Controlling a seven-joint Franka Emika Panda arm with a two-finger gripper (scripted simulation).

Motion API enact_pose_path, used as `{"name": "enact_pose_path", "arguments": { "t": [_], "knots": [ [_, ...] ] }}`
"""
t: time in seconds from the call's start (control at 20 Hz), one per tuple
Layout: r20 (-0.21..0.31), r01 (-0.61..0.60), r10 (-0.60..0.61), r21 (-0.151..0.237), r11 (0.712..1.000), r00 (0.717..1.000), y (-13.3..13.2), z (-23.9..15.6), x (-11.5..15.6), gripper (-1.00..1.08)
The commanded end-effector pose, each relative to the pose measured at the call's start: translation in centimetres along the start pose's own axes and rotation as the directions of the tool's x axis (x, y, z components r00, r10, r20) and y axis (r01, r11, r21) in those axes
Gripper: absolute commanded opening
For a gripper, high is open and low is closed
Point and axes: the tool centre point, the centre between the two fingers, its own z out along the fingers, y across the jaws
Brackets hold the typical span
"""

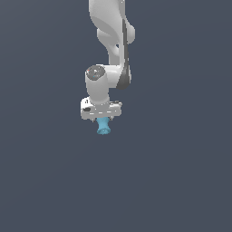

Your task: Pick up the object and move it to a goal position.

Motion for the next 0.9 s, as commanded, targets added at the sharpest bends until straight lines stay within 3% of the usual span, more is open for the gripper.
{"name": "enact_pose_path", "arguments": {
  "t": [0.0, 0.75, 0.8, 0.85],
  "knots": [
    [0.0, 0.0, 0.0, 0.0, 1.0, 1.0, 0.0, 0.3, 0.0, 1.0],
    [-0.001, 0.003, -0.003, 0.0, 1.0, 1.0, 0.0, 5.0, -0.1, 1.0],
    [-0.001, 0.003, -0.003, 0.0, 1.0, 1.0, 0.0, 5.0, -0.1, -1.0],
    [-0.001, 0.003, -0.003, 0.0, 1.0, 1.0, 0.0, 5.0, -0.1, -1.0]
  ]
}}
